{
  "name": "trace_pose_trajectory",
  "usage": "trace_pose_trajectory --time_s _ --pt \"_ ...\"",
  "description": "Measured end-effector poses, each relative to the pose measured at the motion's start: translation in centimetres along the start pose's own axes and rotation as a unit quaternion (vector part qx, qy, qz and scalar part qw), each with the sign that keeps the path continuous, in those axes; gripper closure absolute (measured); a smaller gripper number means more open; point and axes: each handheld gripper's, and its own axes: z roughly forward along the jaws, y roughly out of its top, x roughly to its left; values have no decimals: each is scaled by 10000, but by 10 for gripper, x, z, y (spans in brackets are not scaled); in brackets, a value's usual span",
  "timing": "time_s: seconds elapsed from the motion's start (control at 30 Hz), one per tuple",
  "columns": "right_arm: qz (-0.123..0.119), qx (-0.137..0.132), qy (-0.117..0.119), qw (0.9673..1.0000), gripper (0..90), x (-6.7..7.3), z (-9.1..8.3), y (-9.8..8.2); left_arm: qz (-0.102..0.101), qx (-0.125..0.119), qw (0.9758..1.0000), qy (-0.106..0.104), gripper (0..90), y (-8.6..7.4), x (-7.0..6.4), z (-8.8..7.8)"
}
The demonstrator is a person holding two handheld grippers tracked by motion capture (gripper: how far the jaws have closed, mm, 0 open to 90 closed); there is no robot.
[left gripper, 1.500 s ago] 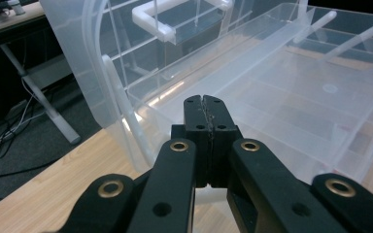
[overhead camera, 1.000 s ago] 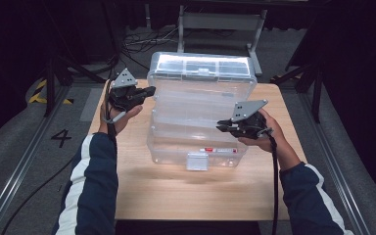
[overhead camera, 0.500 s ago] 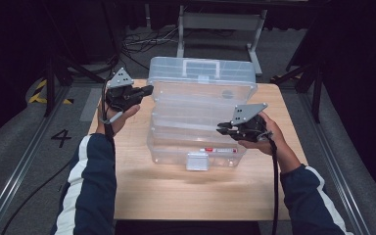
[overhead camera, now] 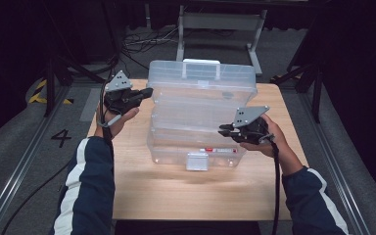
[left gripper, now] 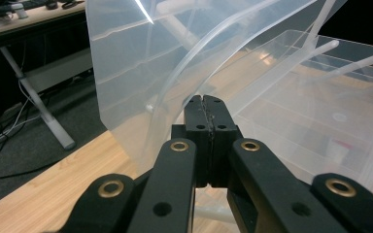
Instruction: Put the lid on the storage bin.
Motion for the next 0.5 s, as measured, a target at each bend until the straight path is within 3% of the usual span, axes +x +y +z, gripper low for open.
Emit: trace_pose_trajectory --time_s 0.5 --pt "88 -78 -125 9999 820 2 -18 -15 148 80 9998 -99 900 -6 -7 -5"
